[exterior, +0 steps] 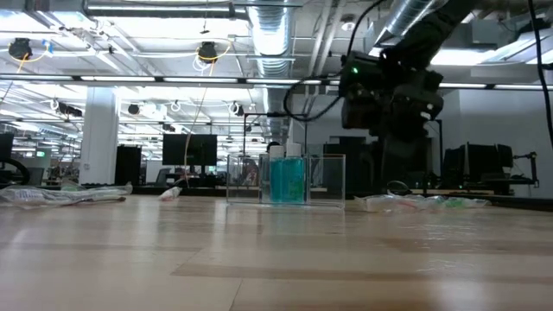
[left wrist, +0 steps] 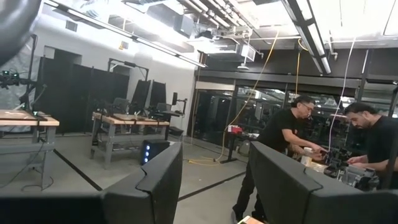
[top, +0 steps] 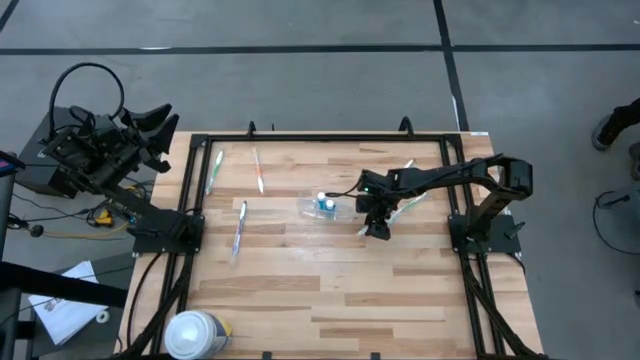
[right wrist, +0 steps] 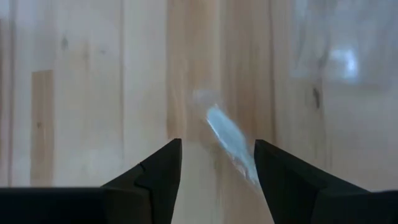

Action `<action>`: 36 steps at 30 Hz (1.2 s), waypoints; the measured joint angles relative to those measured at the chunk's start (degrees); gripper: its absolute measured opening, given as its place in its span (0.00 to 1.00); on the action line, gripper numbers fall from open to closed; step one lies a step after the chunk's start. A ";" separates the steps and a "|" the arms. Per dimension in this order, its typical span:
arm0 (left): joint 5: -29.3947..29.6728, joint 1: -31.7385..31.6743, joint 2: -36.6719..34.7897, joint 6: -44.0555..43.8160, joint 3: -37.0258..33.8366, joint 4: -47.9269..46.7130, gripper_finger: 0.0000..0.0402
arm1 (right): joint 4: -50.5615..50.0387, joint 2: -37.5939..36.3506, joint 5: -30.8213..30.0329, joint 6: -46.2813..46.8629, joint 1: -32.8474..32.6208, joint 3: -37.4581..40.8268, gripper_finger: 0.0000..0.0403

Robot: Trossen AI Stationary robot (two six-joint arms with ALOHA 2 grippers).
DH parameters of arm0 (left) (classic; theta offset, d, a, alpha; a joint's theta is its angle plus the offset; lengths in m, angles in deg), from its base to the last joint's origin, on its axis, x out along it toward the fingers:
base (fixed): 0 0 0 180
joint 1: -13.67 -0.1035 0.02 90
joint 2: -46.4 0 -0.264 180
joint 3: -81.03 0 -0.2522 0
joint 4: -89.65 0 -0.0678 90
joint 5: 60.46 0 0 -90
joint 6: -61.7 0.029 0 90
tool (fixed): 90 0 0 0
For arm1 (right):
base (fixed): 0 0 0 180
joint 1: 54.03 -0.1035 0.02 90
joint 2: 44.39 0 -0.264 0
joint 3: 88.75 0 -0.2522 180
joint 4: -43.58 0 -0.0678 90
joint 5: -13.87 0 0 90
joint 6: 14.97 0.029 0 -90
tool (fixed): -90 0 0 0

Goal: Pick & Place toothbrushing station
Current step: Put the right orange toothbrush into the transparent organizer

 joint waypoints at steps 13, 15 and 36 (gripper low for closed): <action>0.01 0.01 0.00 -0.44 0.00 0.00 0.45 | 5.31 0.00 -2.16 2.32 0.18 4.59 0.43; 0.07 0.02 0.00 -0.45 0.00 0.00 0.45 | 5.65 0.00 -3.27 2.32 0.18 4.59 0.38; 0.17 0.01 0.00 -0.30 0.00 0.00 0.45 | 8.63 -5.11 -2.82 6.90 2.50 4.53 0.00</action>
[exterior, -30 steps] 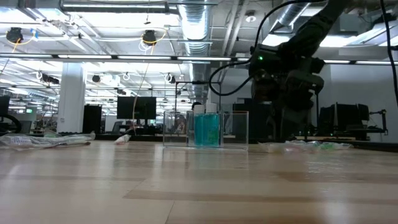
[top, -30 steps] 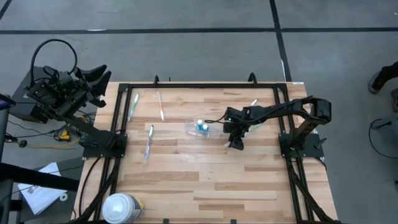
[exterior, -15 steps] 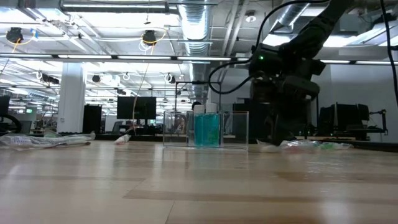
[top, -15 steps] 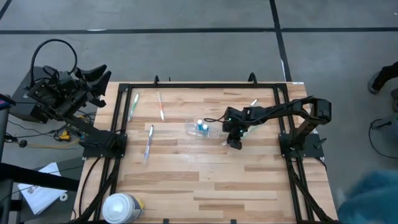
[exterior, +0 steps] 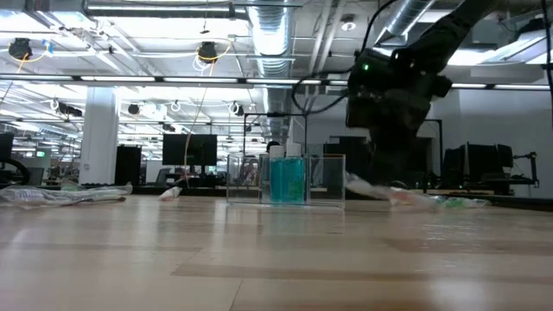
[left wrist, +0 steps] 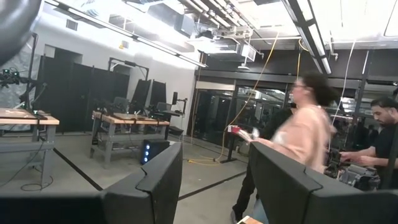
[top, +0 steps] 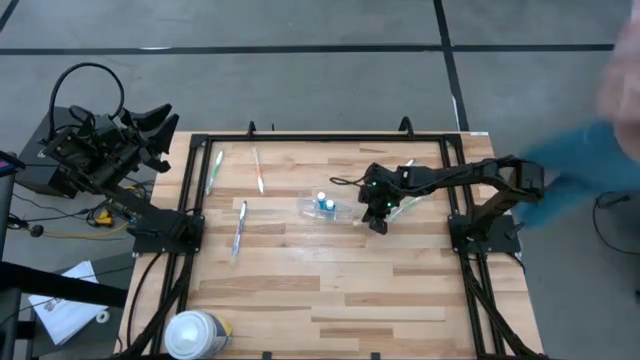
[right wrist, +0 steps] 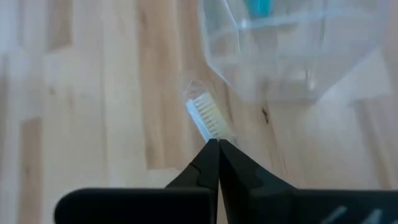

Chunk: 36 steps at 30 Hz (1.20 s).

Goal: Pick & Place toothbrushing station
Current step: Put the right orange toothbrush into the transparent organizer

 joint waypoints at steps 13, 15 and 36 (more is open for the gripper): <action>-0.03 0.00 -0.01 0.07 0.00 -0.26 0.45 | -3.55 -18.99 1.27 7.20 4.13 -0.02 0.00; -0.02 0.01 -0.02 0.08 0.00 -0.26 0.45 | -1.57 -21.88 1.22 9.92 4.64 -0.02 0.00; -0.80 0.00 -0.02 0.49 0.02 -0.25 0.45 | 25.40 -29.59 -8.95 27.82 5.33 -0.02 0.00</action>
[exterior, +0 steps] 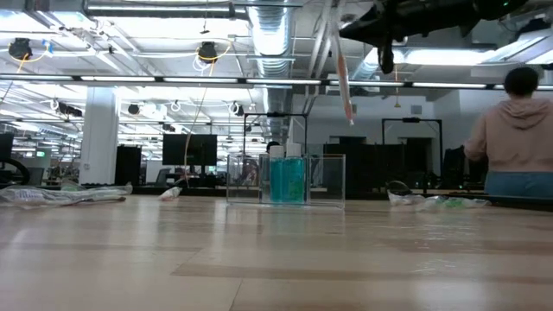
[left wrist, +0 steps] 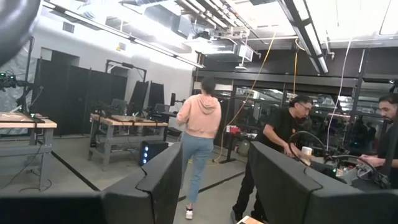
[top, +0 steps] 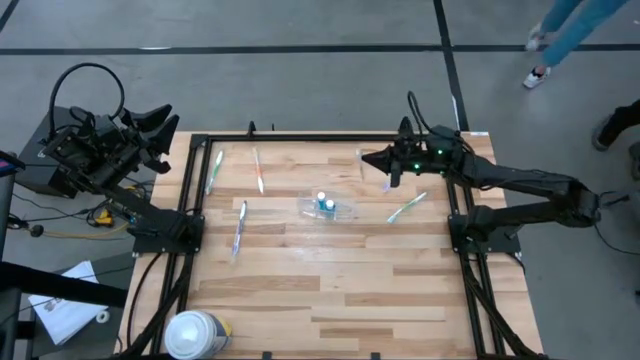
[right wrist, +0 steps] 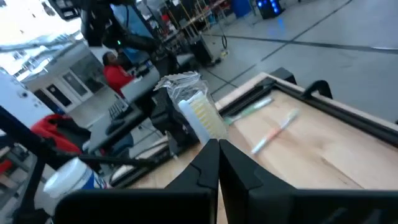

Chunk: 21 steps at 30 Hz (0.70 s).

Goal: Pick & Place toothbrushing station
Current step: Put the right orange toothbrush into the transparent organizer

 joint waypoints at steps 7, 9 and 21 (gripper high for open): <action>-0.06 0.01 0.00 0.89 -0.01 -0.01 0.45 | 8.75 6.28 -1.11 4.37 -4.28 0.00 0.00; -0.07 -0.01 0.00 0.93 0.00 -0.01 0.45 | 11.06 8.17 -1.34 5.60 -5.75 0.00 0.00; -0.27 0.01 0.00 0.93 0.00 -0.01 0.45 | 11.90 14.76 -3.47 6.81 -10.09 0.00 0.00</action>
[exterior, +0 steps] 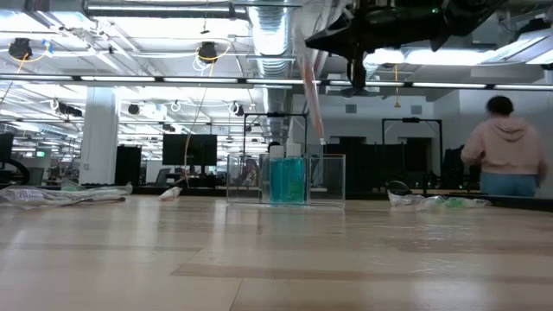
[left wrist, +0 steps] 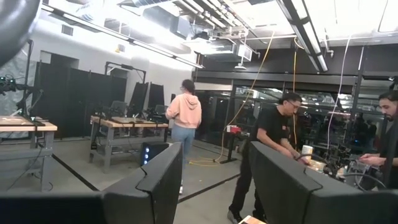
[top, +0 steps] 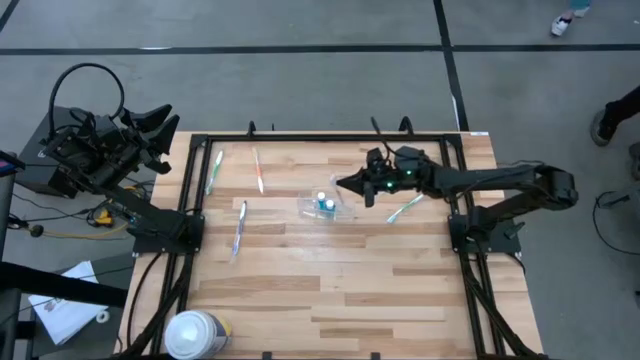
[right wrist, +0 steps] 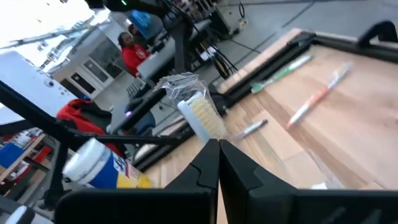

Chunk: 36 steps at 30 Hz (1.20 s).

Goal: Pick & Place toothbrushing station
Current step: Put the right orange toothbrush into the transparent organizer, then put the right green toothbrush into the transparent organizer

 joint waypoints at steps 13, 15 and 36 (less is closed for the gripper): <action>-0.59 -0.01 0.00 0.00 0.00 -0.02 0.45 | -2.06 3.10 -0.02 -0.68 0.04 0.07 0.00; -0.61 -0.01 0.00 -0.01 0.00 0.00 0.45 | -3.37 3.09 -0.15 -0.74 0.06 0.28 0.00; -0.66 0.00 0.00 -0.04 0.00 0.00 0.45 | -3.51 2.91 0.23 1.36 0.29 10.12 0.01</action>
